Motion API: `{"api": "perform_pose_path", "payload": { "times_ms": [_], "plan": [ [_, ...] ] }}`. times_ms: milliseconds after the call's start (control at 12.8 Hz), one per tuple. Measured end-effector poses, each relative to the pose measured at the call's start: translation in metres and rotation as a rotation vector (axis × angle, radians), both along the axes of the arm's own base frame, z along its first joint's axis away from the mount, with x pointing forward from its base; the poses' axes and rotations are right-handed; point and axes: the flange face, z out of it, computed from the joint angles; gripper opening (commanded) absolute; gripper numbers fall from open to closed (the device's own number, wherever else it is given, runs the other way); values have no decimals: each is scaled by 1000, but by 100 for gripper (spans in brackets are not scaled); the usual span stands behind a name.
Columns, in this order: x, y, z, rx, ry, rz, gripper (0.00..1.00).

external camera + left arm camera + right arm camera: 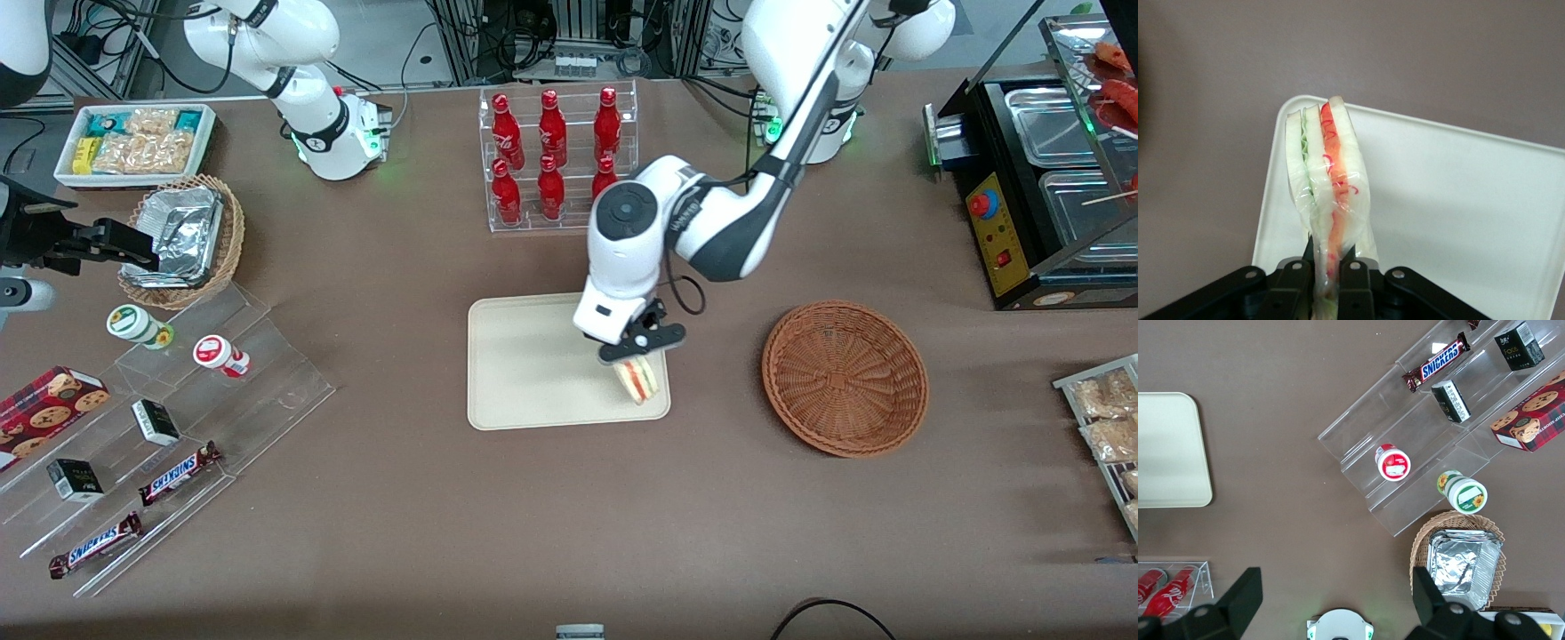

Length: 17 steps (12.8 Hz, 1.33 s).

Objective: Place sandwich from basket to tray
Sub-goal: 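Lower the sandwich onto the tray center and open the left gripper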

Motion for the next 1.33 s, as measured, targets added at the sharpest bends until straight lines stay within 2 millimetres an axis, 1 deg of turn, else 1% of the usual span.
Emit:
{"api": "perform_pose_path", "payload": {
  "times_ms": [78, 235, 314, 392, 471, 627, 706, 784, 863, 1020, 1176, 1333],
  "plan": [
    [-2, -8, 1, -1, -10, -10, 0],
    [6, -22, 12, -20, -38, -19, 0],
    [6, -28, 15, -23, -43, -27, 0],
    [1, -34, 14, -16, -42, -50, 0],
    [-9, -44, 4, -2, -30, -96, 0],
    [-41, -73, -34, 34, 9, -180, 0],
    [-50, -80, -49, 50, 25, -205, 0],
    [-53, -81, -62, 62, 39, -232, 0],
    [-52, -79, -71, 72, 49, -254, 0],
    [-49, -75, -85, 85, 62, -278, 0],
    [-48, -75, -93, 81, 68, -299, 0],
    [-50, -77, -94, 76, 70, -308, 0]
  ]
}}
